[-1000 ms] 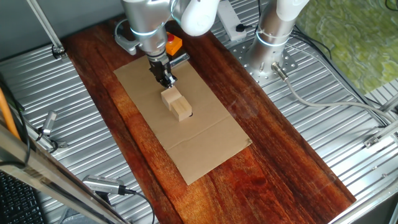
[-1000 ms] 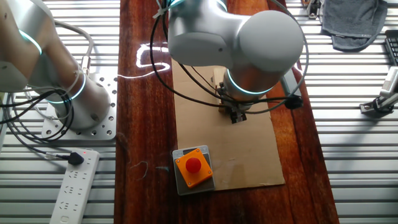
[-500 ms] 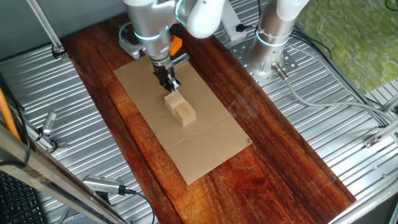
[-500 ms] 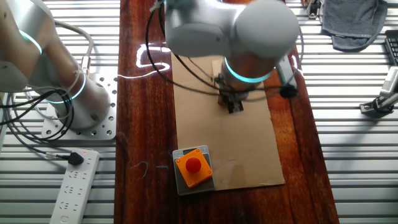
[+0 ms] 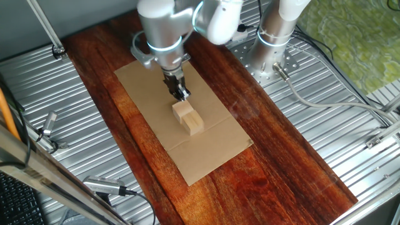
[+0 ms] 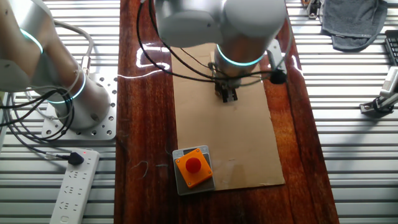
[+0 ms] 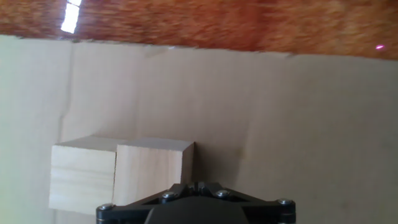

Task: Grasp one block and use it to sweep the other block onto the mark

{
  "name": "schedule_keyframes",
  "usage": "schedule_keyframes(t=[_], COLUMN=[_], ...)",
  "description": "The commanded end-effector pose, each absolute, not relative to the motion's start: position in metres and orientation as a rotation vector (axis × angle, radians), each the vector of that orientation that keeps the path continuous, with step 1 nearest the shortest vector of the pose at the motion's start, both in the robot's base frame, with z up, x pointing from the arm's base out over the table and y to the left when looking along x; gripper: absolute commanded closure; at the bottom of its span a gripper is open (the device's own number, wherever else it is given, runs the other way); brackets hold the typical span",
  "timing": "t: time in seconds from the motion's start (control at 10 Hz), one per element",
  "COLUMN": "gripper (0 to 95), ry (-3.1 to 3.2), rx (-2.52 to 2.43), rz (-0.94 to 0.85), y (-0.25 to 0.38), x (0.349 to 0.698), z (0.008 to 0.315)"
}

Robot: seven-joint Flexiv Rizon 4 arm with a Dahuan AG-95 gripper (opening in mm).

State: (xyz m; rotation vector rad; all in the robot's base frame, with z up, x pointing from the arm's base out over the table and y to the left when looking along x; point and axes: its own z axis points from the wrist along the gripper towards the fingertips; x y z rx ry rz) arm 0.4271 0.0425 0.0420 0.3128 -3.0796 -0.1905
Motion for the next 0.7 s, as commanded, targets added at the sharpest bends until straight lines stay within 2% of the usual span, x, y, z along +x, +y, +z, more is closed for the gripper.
schedule_keyframes(t=[0.1, 0.5, 0.7], gripper=[95.0, 95.0, 95.0], ry=[-3.074, -3.077, -3.066], rx=[0.36, 0.446, 0.45], rz=[-0.121, -0.039, -0.003], y=[0.05, 0.053, 0.052], x=[0.429, 0.431, 0.434], z=[0.043, 0.049, 0.065])
